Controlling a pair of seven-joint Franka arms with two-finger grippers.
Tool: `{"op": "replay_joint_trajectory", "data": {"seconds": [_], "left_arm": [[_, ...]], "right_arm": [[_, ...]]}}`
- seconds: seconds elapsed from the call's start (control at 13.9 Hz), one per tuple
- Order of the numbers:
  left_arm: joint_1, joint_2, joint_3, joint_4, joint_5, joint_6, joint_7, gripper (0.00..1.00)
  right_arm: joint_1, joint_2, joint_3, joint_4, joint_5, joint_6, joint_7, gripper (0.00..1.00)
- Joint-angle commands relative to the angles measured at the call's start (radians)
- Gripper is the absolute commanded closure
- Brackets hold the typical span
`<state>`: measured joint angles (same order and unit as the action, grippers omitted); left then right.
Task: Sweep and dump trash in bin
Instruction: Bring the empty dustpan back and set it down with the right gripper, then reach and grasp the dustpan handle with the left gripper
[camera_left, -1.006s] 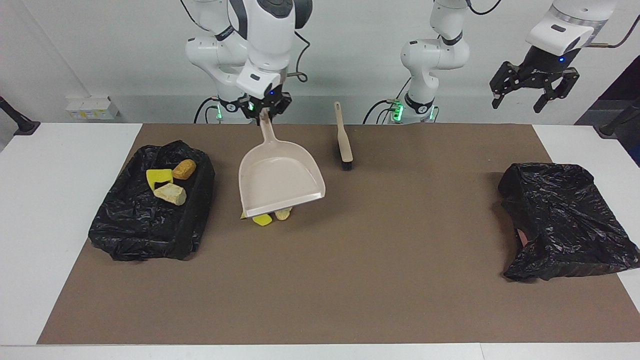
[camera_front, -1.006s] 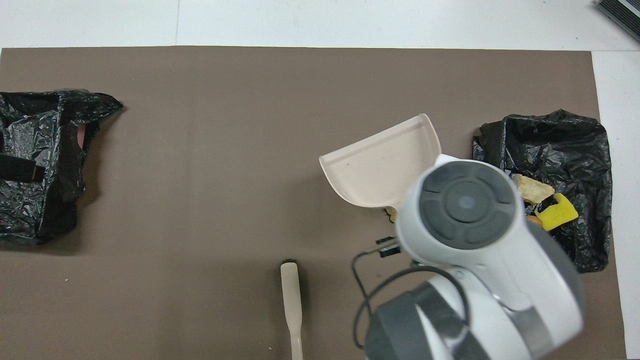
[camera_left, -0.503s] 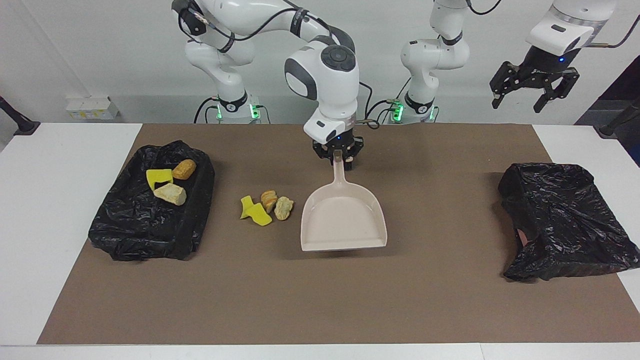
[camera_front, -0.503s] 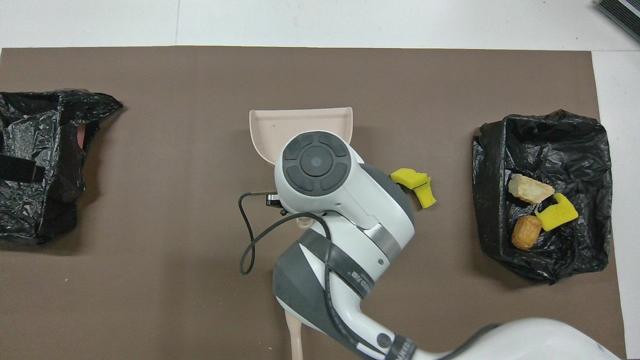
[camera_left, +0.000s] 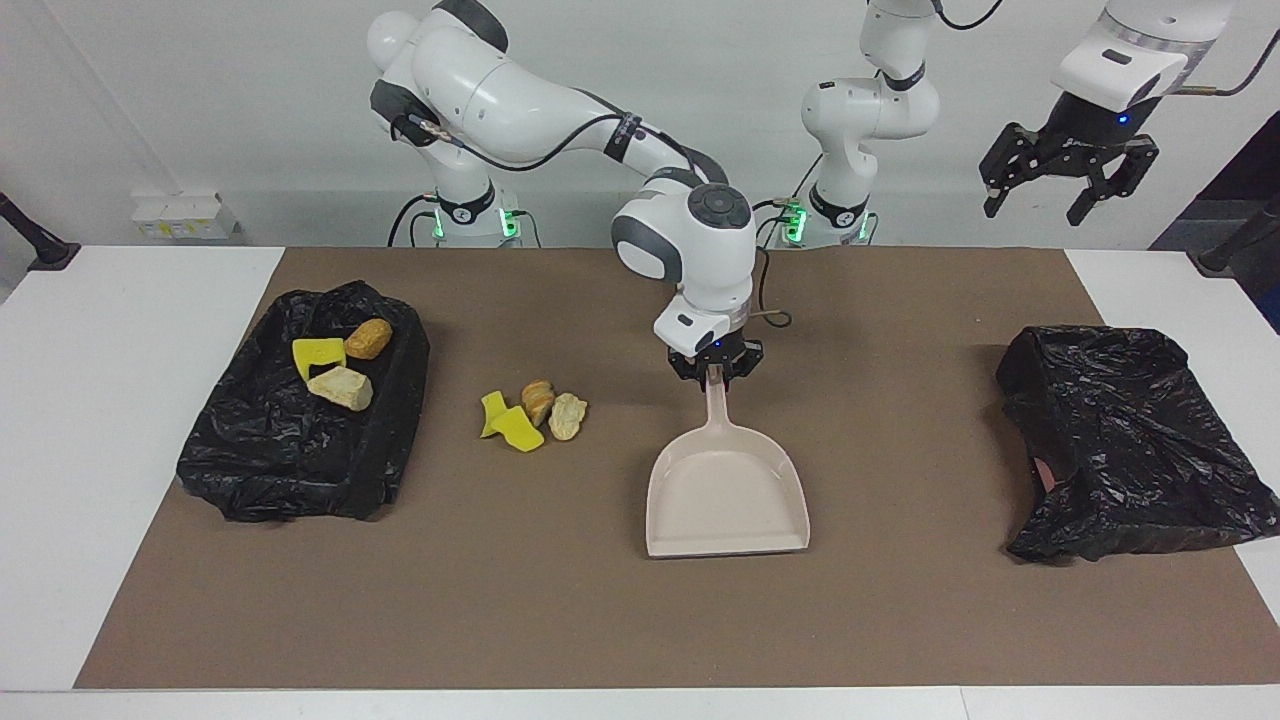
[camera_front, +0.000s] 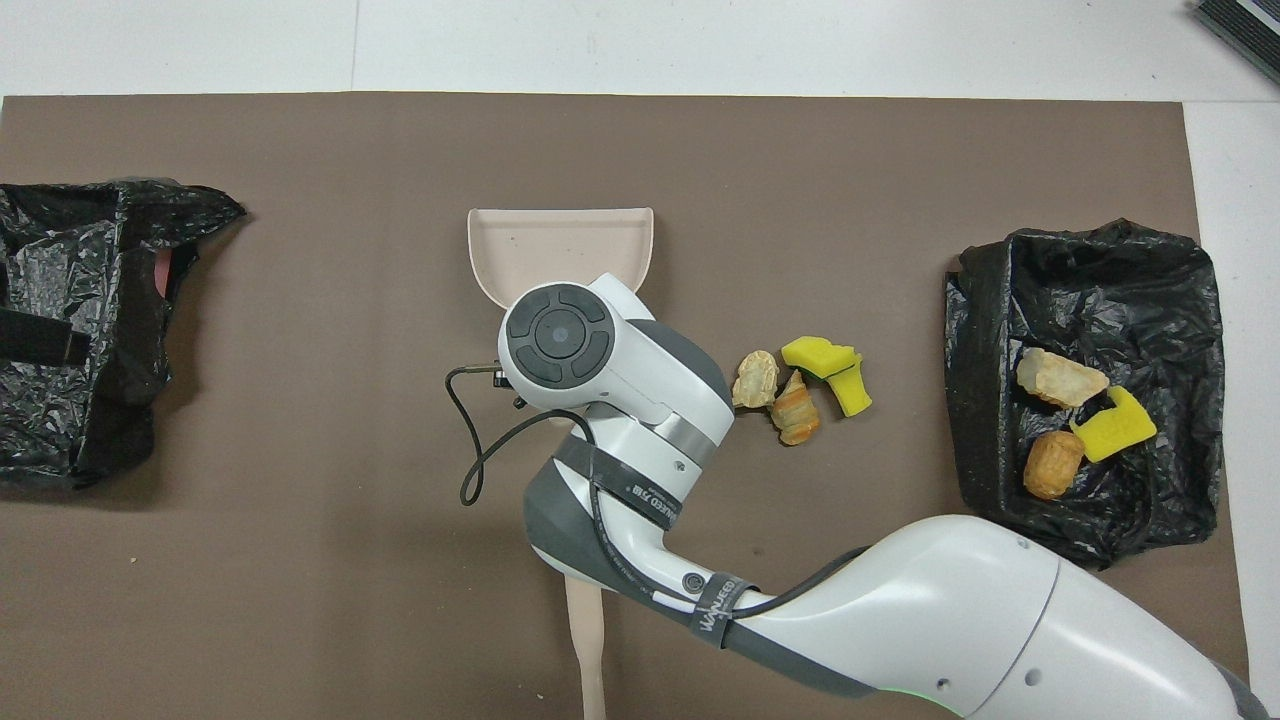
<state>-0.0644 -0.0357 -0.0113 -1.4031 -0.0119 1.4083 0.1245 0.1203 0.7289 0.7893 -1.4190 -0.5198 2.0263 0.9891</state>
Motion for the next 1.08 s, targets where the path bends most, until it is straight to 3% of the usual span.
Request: {"op": "replay_joint_trajectory", "data": {"seconds": [0.0,0.14,0.29,0.5,0.79,1.01], "left_arm": [[0.009,-0.003,-0.007,0.013,0.013,-0.026,0.009,0.0],[0.009,-0.003,-0.006,0.009,0.012,-0.025,0.009,0.0],[0.005,-0.015,-0.007,-0.007,0.012,-0.022,0.006,0.0],[0.005,-0.041,-0.007,-0.045,0.01,-0.026,0.0,0.0],[-0.009,-0.039,-0.015,-0.062,0.004,0.038,-0.02,0.0],[-0.008,-0.027,-0.059,-0.118,0.004,0.133,-0.129,0.0]], "right_arm": [[-0.014,0.023,0.024,0.005,-0.045,0.025,0.029,0.76],[-0.021,0.017,0.024,0.003,-0.045,0.016,0.013,0.46],[-0.043,-0.014,0.063,-0.018,-0.034,-0.003,-0.004,0.0],[-0.083,-0.138,0.113,-0.107,-0.007,-0.092,-0.003,0.0],[-0.107,-0.379,0.123,-0.269,0.269,-0.146,-0.036,0.0],[-0.103,-0.541,0.125,-0.455,0.421,-0.109,-0.07,0.0]]}}
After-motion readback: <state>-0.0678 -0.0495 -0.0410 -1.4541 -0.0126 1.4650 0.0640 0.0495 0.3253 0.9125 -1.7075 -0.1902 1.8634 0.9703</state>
